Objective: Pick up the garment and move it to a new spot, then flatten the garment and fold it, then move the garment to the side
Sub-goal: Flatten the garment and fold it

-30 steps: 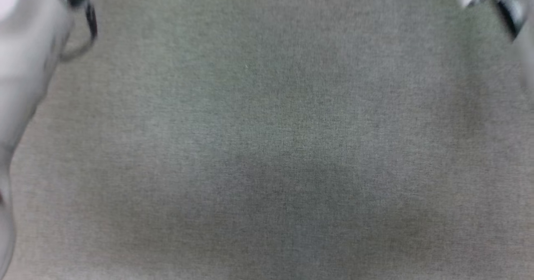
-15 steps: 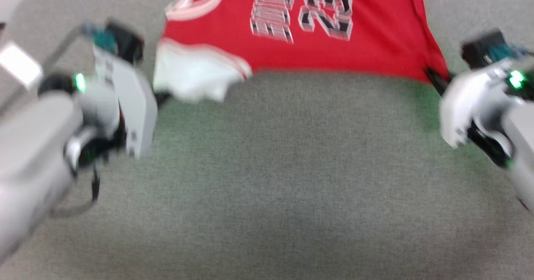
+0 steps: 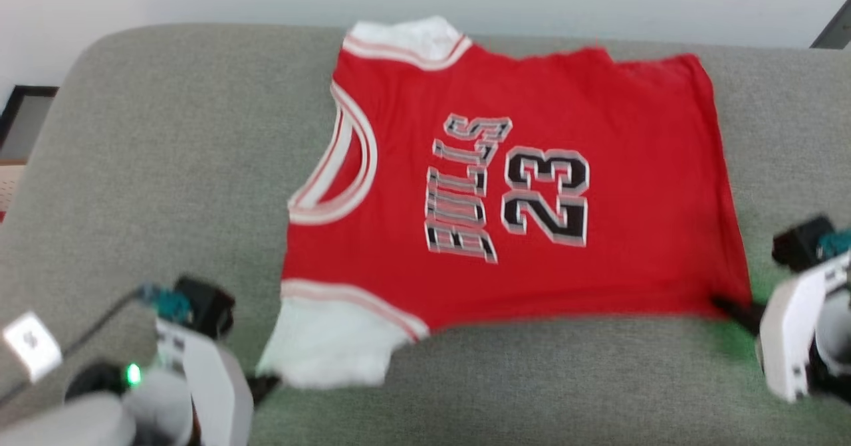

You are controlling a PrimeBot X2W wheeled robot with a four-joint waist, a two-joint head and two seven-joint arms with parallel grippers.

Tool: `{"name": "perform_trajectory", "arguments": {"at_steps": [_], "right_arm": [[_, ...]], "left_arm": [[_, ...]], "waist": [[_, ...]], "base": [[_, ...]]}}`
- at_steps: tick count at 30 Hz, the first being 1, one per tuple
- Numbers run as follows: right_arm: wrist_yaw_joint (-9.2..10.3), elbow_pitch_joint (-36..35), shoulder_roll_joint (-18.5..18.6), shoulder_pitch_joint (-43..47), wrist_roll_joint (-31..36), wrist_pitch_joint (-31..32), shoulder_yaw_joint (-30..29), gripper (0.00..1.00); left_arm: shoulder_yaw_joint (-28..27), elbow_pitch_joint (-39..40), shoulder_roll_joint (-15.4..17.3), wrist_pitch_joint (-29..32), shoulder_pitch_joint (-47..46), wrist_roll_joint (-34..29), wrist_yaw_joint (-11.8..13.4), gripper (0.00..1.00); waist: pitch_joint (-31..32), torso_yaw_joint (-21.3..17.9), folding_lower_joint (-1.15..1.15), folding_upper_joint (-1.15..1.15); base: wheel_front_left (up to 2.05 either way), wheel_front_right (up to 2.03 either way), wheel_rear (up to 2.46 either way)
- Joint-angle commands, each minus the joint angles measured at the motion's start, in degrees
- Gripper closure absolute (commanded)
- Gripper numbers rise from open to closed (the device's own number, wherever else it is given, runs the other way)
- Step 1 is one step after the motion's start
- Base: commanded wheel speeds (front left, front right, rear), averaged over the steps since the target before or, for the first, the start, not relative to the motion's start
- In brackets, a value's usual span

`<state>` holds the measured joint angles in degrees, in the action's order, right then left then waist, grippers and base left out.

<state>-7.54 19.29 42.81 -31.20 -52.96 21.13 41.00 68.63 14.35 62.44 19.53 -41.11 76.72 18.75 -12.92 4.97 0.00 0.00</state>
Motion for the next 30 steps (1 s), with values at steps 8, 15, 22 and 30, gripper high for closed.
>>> {"name": "perform_trajectory", "arguments": {"at_steps": [8,15,22,30], "right_arm": [[0.1,-10.49,5.25,13.32,-3.27,8.12,-4.55,1.0],[0.11,-15.5,4.18,15.56,-0.7,8.81,-13.23,1.0],[0.11,-16.91,-0.44,10.95,6.17,9.25,-19.9,1.0],[0.1,-9.57,-8.13,-0.58,13.29,9.43,-18.69,1.0]], "left_arm": [[1.76,10.63,4.17,-1.19,7.63,2.5,6.79,1.0],[-0.93,13.6,7.1,-1.0,2.55,-1.63,8.02,1.0],[-5.31,9.42,6.94,2.36,-8.73,-8.64,3.16,1.0],[-6.56,-10.97,-5.1,5.89,-22.12,-13.53,-8.85,1.0]], "waist": [[0.5,0.38,0.0,0.0],[0.26,-0.52,0.0,0.0],[-1.0,-2.28,0.0,0.0],[-3.91,-4.15,0.0,0.0]], "base": [[0.0,0.0,0.0],[0.0,0.0,0.0],[0.0,0.0,0.0],[0.0,0.0,0.0]]}}
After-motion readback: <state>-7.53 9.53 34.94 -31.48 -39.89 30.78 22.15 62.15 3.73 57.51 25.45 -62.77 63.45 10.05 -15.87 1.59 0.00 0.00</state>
